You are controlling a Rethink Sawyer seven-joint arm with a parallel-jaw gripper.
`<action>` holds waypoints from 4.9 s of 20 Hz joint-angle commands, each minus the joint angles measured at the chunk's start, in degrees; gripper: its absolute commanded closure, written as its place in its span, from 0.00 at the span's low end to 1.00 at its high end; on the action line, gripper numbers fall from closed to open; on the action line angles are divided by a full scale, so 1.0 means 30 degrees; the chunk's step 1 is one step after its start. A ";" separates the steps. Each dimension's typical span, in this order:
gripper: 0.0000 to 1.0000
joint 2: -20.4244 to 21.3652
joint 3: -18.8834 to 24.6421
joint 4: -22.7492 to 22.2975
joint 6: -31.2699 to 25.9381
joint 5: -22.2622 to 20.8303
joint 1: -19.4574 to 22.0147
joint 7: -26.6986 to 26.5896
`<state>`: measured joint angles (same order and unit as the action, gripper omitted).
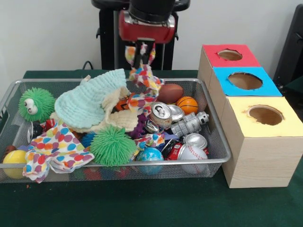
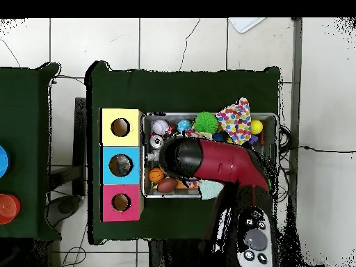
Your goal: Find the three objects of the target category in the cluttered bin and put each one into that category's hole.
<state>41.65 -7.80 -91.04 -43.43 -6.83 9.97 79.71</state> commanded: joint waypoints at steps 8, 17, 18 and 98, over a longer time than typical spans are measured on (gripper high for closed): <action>1.00 -0.0160 0.3727 0.1945 -0.0866 -0.3213 0.3803 -0.4210; 0.00 -0.0027 0.5448 0.2038 -0.1903 -0.4124 0.5095 -0.4726; 0.00 0.0009 0.5587 0.1962 -0.1794 -0.4091 0.5216 -0.4784; 0.00 -0.5856 0.7155 0.4060 0.2115 -0.4109 0.7484 -0.1164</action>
<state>24.27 12.68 -71.66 -31.91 -16.15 30.87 79.71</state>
